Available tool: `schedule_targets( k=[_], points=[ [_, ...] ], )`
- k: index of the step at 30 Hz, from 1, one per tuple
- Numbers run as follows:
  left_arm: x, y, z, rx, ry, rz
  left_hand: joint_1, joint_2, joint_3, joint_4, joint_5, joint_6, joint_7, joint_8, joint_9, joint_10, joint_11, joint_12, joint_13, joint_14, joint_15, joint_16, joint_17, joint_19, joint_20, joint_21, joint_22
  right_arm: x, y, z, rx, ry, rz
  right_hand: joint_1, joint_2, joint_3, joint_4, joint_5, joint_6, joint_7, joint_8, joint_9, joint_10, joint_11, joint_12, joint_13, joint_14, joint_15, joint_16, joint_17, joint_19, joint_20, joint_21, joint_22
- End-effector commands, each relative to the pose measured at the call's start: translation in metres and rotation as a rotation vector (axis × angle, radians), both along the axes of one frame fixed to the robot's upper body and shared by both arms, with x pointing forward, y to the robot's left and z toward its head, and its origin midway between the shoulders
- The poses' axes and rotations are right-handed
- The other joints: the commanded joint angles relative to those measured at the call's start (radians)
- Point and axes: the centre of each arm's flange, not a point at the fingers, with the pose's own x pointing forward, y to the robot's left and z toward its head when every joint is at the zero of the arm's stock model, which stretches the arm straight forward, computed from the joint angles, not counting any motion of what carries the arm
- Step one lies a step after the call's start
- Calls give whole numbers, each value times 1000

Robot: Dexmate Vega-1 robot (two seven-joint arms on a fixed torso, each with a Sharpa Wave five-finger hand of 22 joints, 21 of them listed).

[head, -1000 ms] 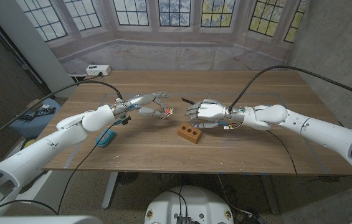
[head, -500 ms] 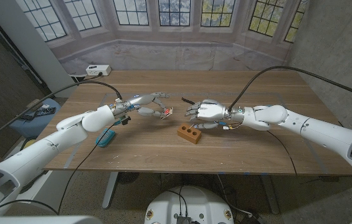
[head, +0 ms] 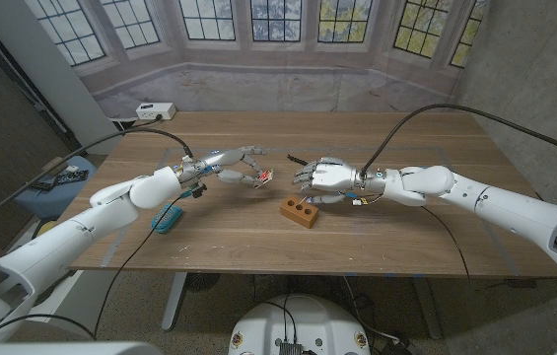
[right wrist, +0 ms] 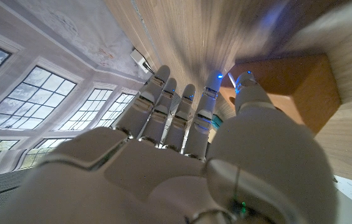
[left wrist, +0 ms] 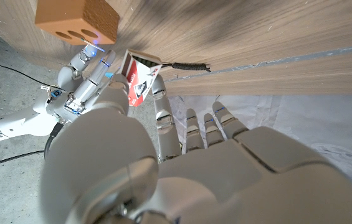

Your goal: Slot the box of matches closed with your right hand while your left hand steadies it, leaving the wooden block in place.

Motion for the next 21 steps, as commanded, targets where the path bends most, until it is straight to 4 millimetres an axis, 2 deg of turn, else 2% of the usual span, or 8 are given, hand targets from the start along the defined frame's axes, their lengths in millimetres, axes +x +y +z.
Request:
schedule_targets(
  k=[1, 21],
  points=[
    [4, 0, 1, -5, 1, -6, 10, 13, -1, -1, -2, 9, -1, 3, 3, 4, -3, -3, 2, 8, 1, 0, 1, 9, 0, 2, 4, -1, 0, 3, 2, -1, -9, 10, 2, -2, 3, 8, 10, -2, 6, 5, 13, 0, -4, 3, 8, -154, 6, 5, 9, -60, -2, 4],
    [5, 2, 0, -10, 1, -4, 9, 14, -2, -1, -2, 8, -2, 2, 4, 6, -4, -3, 2, 9, 0, 0, 1, 10, 2, 2, 4, -3, 2, 2, -1, -3, -10, 17, 2, -7, 3, 8, 11, -3, 3, 6, 10, 2, -8, 3, 8, -153, 5, 6, 8, -58, -3, 4]
  ],
)
